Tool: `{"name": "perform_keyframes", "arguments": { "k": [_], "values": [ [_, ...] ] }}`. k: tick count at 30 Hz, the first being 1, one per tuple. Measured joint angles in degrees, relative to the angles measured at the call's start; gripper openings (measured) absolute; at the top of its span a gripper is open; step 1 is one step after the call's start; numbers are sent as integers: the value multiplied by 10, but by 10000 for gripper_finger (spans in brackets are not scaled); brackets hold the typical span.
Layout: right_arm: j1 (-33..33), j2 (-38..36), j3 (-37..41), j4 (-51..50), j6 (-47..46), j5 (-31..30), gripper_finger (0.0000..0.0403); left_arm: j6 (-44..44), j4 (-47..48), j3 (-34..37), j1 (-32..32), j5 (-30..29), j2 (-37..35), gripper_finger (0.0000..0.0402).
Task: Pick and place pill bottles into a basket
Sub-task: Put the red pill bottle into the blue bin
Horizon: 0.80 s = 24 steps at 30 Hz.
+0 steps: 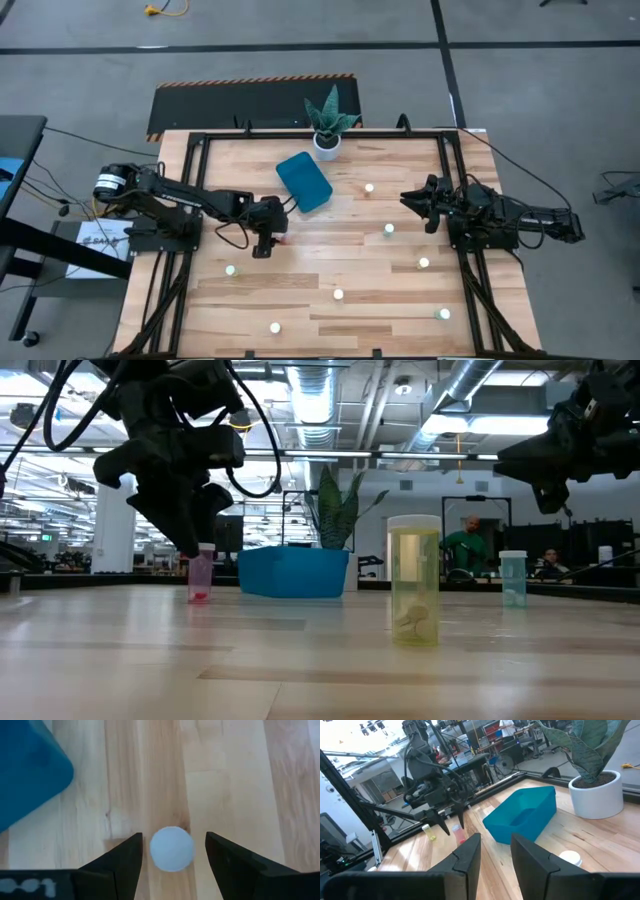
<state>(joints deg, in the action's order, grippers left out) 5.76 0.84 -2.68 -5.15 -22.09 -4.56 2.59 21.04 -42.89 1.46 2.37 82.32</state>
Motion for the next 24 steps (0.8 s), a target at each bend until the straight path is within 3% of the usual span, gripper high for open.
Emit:
{"name": "perform_keyframes", "arguments": {
  "k": [4, 14, 24],
  "values": [
    [0, 0, 0, 0, 0, 0, 100, 4, 0, 0, -4, -6, 0, 189],
    [0, 0, 0, 0, 0, 0, 100, -18, 0, 0, -4, -13, 0, 101],
    [0, 0, 0, 0, 0, 0, 100, -77, 54, -81, -63, -14, -26, 113]
  ]
}}
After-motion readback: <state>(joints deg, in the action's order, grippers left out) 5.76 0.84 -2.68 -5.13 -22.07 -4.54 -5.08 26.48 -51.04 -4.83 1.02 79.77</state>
